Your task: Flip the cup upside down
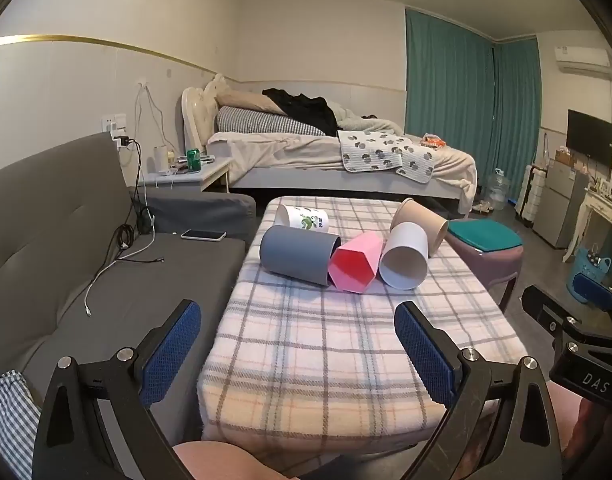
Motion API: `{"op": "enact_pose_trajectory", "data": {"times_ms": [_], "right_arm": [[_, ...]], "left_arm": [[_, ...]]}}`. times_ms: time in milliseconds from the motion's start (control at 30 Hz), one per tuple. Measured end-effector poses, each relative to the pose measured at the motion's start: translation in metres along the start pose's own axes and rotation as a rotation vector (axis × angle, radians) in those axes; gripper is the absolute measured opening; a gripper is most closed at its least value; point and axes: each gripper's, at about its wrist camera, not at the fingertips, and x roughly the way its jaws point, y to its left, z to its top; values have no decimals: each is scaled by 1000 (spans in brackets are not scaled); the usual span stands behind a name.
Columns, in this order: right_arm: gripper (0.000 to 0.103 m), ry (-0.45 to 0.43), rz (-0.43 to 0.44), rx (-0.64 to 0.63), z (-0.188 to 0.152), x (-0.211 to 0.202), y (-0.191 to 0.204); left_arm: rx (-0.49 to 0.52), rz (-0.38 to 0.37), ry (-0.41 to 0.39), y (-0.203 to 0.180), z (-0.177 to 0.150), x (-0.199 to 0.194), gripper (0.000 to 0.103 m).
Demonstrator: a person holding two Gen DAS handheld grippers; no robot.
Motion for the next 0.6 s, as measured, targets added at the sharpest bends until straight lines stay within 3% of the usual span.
{"op": "enact_pose_trajectory", "data": {"times_ms": [600], "right_arm": [[103,-1,8,-1,-2,-1,1]], "left_arm": [[6,2,-2,-1,-2,3,100]]}}
